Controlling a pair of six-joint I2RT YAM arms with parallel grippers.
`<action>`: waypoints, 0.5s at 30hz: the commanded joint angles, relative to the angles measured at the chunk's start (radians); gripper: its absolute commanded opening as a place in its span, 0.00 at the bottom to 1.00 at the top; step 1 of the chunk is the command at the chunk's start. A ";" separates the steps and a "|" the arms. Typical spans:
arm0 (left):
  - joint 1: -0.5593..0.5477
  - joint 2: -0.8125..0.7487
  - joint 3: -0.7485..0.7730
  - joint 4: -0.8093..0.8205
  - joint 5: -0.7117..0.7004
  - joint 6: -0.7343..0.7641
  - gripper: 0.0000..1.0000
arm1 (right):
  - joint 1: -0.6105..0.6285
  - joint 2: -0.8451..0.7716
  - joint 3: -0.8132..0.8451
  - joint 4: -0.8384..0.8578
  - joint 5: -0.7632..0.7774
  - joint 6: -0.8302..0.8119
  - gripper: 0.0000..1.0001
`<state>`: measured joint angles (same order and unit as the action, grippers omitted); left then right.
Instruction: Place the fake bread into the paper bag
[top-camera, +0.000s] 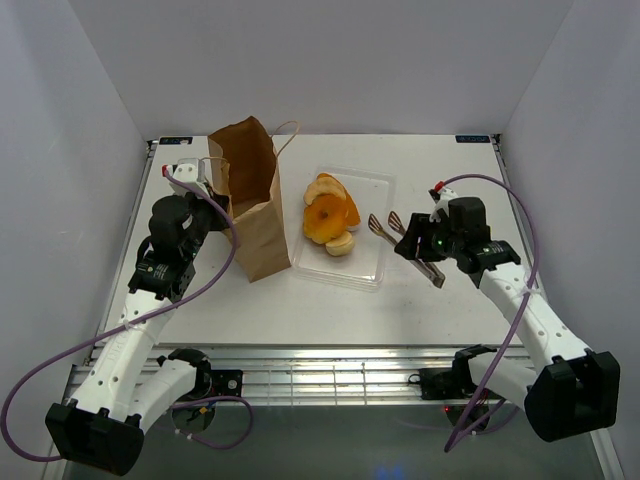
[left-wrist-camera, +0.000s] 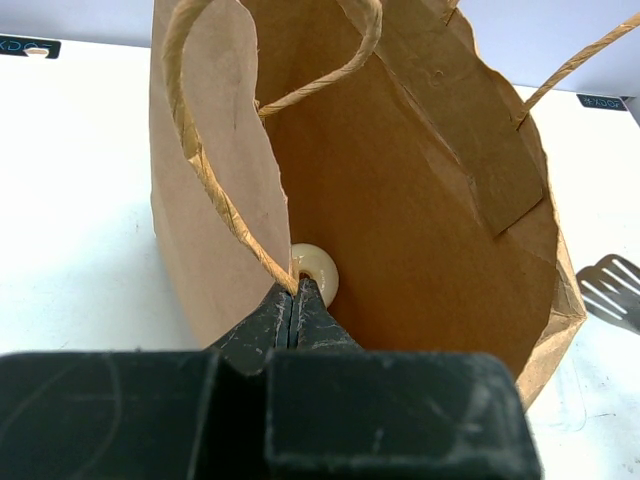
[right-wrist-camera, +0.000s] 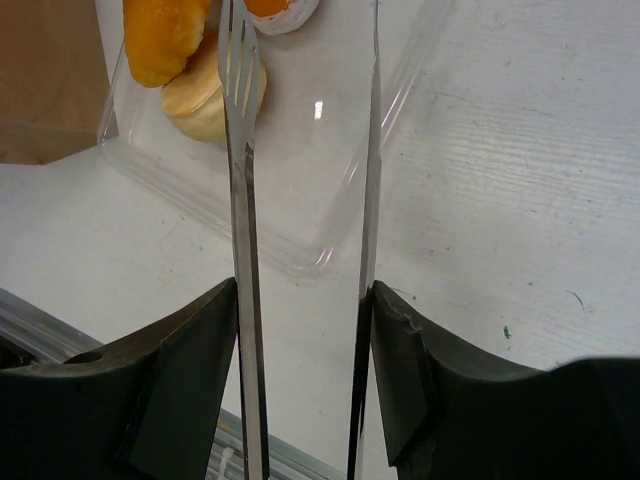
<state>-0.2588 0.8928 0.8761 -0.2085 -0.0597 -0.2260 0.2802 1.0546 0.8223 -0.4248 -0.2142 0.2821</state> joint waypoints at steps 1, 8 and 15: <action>-0.008 -0.012 -0.003 -0.008 0.012 0.005 0.00 | -0.032 0.013 -0.020 0.156 -0.102 0.018 0.60; -0.010 -0.008 -0.002 -0.009 0.014 0.007 0.00 | -0.081 0.117 -0.023 0.257 -0.154 0.055 0.61; -0.011 -0.011 -0.002 -0.011 0.011 0.008 0.00 | -0.098 0.242 0.015 0.330 -0.234 0.072 0.60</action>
<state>-0.2642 0.8928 0.8761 -0.2085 -0.0593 -0.2256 0.1856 1.2667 0.8005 -0.1856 -0.3862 0.3393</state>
